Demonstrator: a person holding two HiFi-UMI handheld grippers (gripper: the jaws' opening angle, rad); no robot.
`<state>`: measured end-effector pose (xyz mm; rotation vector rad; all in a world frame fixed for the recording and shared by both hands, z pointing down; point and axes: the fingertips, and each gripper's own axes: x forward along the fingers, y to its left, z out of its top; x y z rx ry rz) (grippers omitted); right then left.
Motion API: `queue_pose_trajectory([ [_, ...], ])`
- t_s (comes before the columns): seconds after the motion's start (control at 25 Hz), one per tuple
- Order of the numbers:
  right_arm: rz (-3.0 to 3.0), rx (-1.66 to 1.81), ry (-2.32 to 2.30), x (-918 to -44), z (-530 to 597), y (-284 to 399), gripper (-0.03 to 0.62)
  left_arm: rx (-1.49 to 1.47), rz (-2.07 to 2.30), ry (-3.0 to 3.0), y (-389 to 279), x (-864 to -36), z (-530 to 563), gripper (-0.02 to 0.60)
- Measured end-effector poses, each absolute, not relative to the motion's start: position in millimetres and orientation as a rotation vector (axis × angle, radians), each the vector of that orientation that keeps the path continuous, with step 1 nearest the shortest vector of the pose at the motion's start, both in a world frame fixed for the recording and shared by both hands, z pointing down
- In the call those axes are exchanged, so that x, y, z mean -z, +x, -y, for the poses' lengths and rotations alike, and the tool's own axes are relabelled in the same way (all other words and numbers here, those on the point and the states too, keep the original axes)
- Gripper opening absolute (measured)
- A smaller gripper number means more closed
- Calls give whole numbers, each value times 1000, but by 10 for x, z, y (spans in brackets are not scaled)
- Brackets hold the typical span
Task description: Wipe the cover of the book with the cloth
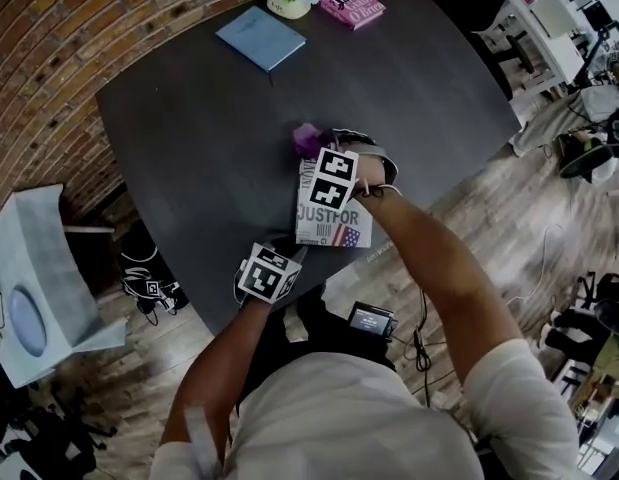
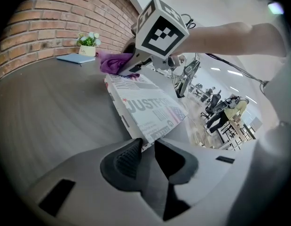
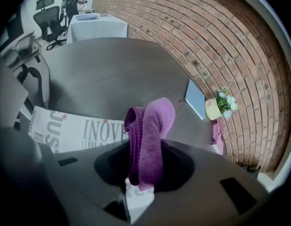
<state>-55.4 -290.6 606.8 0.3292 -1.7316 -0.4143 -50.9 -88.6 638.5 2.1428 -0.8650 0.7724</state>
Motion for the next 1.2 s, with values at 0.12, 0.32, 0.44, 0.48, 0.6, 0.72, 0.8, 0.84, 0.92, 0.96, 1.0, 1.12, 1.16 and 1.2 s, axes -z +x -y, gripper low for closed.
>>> queue_pose_trajectory([
  [0.12,1739,410,312,-6077,2790,-568,106,-773,864,2142,-514,-6392,889,97],
  [0.32,1744,397,293,-6074,2619,-572,106,-773,865,2141,-510,-6390,884,97],
  [0.44,1746,391,289,-6082,2526,-569,106,-774,867,2140,-508,-6396,891,97],
  [0.48,1746,389,288,-6085,2492,-569,106,-774,866,2141,-507,-6397,892,97],
  [0.6,1746,384,283,-6094,2391,-569,106,-779,862,2147,-506,-6403,888,97],
  [0.72,1751,377,276,-6090,2305,-571,106,-783,863,2148,-507,-6401,888,97],
  [0.8,1755,372,271,-6086,2255,-569,106,-783,866,2147,-505,-6399,892,97],
  [0.84,1757,369,268,-6085,2227,-566,106,-783,866,2147,-503,-6397,893,97],
  [0.92,1761,363,264,-6080,2169,-560,106,-783,863,2146,-500,-6390,896,97],
  [0.96,1764,359,263,-6076,2140,-556,106,-782,862,2146,-499,-6386,901,97],
  [1.0,1767,354,263,-6074,2110,-552,106,-781,860,2145,-499,-6385,905,97],
  [1.12,1779,336,261,-6082,2004,-548,106,-780,856,2142,-499,-6392,906,97],
  [1.16,1782,330,261,-6087,1968,-549,106,-780,854,2141,-500,-6397,904,98],
  [1.2,1785,326,261,-6090,1933,-549,106,-779,853,2140,-501,-6401,903,98],
])
